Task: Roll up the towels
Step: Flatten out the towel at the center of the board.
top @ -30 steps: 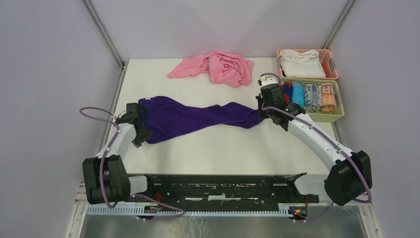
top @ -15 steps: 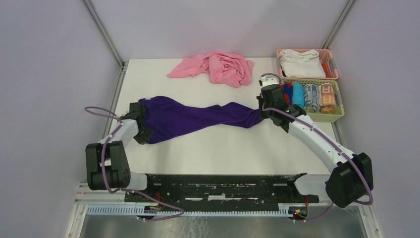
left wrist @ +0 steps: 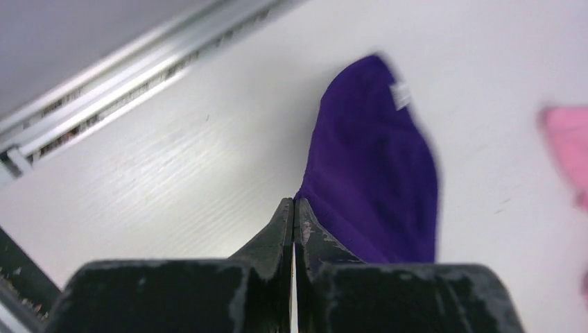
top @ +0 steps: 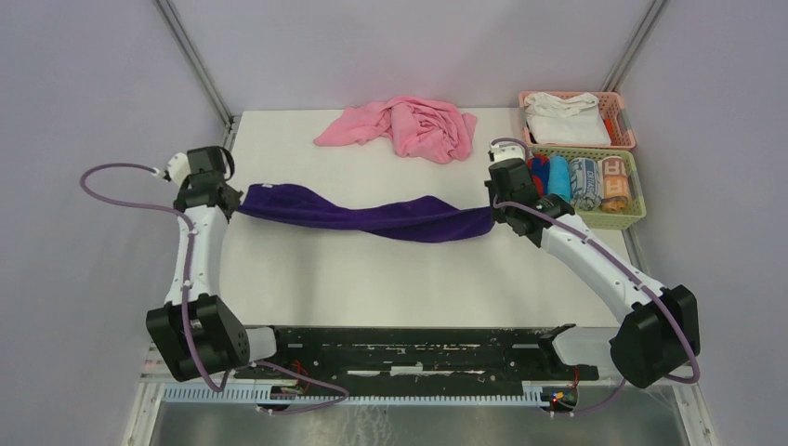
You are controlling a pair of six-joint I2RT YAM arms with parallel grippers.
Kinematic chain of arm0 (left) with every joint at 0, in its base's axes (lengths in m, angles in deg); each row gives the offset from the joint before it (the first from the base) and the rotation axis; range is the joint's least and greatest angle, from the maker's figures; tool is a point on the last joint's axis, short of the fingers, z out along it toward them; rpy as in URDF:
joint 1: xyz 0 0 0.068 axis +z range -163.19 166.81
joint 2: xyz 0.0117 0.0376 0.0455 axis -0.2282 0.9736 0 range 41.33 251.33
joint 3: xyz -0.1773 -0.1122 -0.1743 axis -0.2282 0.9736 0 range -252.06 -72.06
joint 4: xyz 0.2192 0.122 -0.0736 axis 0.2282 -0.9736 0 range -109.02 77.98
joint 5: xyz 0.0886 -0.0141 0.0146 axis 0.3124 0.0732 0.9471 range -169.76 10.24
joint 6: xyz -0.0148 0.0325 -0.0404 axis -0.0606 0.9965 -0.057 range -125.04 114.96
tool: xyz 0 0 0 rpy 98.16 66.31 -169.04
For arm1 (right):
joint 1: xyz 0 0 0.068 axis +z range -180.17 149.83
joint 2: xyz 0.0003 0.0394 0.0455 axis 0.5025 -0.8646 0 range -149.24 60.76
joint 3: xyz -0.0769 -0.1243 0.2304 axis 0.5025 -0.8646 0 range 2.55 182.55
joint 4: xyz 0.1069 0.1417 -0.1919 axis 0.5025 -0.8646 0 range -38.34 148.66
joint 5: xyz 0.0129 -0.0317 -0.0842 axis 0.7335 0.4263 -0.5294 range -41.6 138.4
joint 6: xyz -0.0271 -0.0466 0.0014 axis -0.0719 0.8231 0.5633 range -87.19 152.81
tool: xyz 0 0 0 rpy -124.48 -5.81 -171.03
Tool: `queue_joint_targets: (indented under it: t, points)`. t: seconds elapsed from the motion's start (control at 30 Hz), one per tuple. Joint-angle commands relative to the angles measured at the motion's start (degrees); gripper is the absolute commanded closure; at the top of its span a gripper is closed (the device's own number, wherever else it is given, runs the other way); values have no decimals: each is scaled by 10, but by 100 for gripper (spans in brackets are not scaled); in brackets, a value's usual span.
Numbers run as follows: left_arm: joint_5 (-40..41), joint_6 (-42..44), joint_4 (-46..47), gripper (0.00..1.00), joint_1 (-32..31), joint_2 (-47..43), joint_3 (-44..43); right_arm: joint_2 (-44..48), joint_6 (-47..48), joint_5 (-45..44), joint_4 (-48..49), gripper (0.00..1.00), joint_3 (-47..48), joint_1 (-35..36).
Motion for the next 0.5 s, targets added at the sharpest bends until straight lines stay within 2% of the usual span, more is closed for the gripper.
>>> queue_joint_targets:
  t: [0.0,0.27,0.47]
  points:
    - [28,25,2,97,13,-24,-113,0,15,-56,-19,100,55,-3]
    - [35,23,-8,97,17,-65,-239,56,59,-81,-84,100,132,-9]
    - [40,33,-52,97,18,-116,-283,152,115,-24,-133,100,166,-8]
